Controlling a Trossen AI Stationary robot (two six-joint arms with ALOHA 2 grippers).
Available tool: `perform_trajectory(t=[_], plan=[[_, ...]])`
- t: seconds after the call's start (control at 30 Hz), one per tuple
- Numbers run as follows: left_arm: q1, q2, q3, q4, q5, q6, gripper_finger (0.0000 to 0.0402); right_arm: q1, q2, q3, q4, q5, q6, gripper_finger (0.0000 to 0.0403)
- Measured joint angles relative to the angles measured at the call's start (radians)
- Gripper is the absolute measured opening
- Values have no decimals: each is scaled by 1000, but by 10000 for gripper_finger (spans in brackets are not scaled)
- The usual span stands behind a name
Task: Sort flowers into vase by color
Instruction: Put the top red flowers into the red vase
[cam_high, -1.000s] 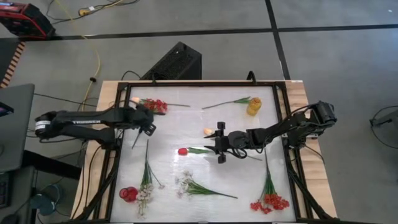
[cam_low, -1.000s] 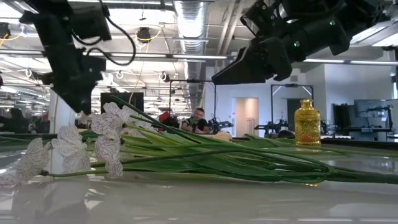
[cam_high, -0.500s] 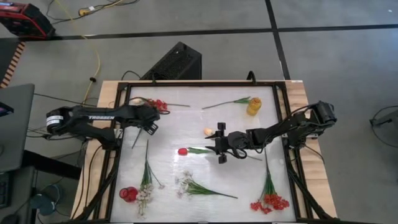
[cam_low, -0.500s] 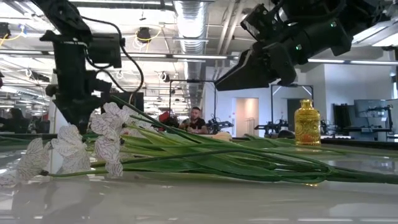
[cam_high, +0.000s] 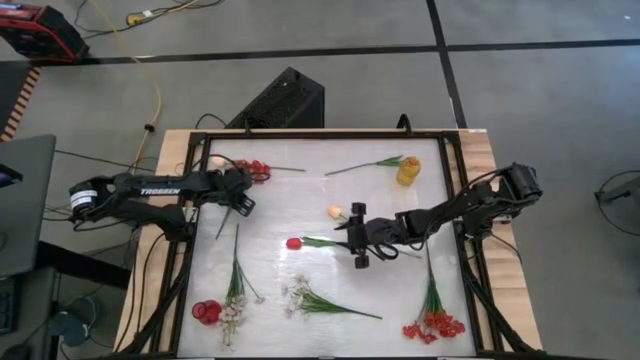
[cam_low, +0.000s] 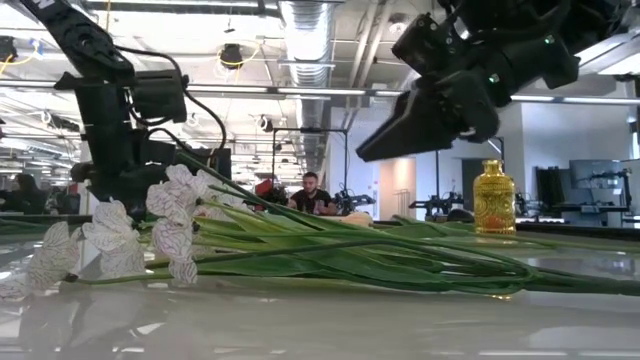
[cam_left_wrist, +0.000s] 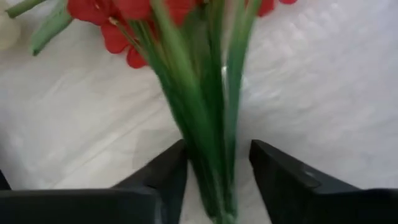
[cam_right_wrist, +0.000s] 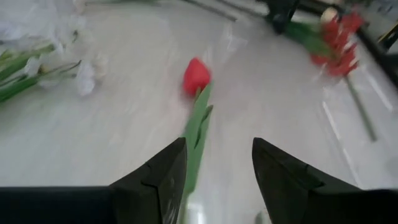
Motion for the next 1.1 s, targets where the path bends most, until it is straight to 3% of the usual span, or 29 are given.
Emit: perform_trajectory(t=[0.2, 0.27, 0.4, 0.53, 0.8, 0.93, 1.1], plan=[[-7, -63, -3, 29, -49, -11, 26, 44, 0, 0, -87, -3, 152, 209], [-13, -91, -3, 46, -69, 2, 10, 64, 0, 0, -115, -3, 229, 209], [-28, -174, -3, 128, -74, 49, 15, 111, 0, 0, -144, -3, 386, 209], [-51, -275, -2, 252, -8, 112, 15, 156, 0, 0, -127, 4, 463, 209], [-142, -467, -1, 479, 378, 176, 16, 222, 0, 0, -70, 81, 501, 209], [-256, -540, 0, 582, 501, 174, 16, 233, 0, 0, -32, 81, 490, 209], [-468, -579, 0, 725, 474, 171, 16, 236, 0, 0, -24, 81, 487, 209]])
